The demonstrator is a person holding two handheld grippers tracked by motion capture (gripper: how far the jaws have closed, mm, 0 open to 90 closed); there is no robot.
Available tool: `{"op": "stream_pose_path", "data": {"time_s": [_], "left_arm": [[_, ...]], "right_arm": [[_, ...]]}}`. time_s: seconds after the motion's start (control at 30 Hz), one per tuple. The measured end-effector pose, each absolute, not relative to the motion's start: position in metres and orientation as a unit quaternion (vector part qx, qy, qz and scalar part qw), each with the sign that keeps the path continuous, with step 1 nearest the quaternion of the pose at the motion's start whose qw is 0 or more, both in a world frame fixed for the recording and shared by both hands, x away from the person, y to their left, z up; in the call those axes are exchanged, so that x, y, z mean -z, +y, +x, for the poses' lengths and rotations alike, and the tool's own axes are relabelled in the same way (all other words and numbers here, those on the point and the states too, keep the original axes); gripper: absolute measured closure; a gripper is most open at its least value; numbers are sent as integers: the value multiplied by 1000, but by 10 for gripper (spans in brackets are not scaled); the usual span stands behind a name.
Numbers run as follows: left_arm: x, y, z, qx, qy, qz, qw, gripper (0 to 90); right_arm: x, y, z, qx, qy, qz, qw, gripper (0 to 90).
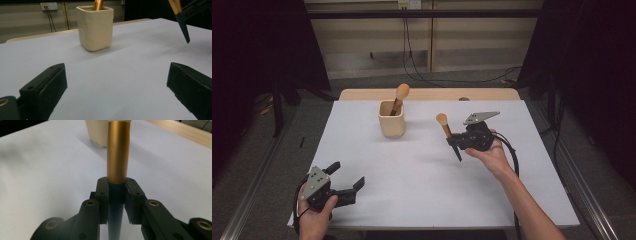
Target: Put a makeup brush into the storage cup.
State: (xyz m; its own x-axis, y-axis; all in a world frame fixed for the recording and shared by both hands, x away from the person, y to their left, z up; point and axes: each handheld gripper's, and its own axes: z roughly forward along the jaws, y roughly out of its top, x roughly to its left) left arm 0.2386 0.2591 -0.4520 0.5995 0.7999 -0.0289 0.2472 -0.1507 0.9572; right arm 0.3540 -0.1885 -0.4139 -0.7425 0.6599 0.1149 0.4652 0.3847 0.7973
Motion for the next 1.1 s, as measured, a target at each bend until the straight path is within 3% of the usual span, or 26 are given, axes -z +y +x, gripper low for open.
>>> {"op": "stream_pose_path", "data": {"time_s": [0.37,1.1], "left_arm": [[451,260,239,-260,366,712,539,28],[448,258,239,-262,366,704,550,28]], "right_arm": [[415,-197,345,-495,796,320,135,749],[432,-198,332,-558,769,288,118,749]]}}
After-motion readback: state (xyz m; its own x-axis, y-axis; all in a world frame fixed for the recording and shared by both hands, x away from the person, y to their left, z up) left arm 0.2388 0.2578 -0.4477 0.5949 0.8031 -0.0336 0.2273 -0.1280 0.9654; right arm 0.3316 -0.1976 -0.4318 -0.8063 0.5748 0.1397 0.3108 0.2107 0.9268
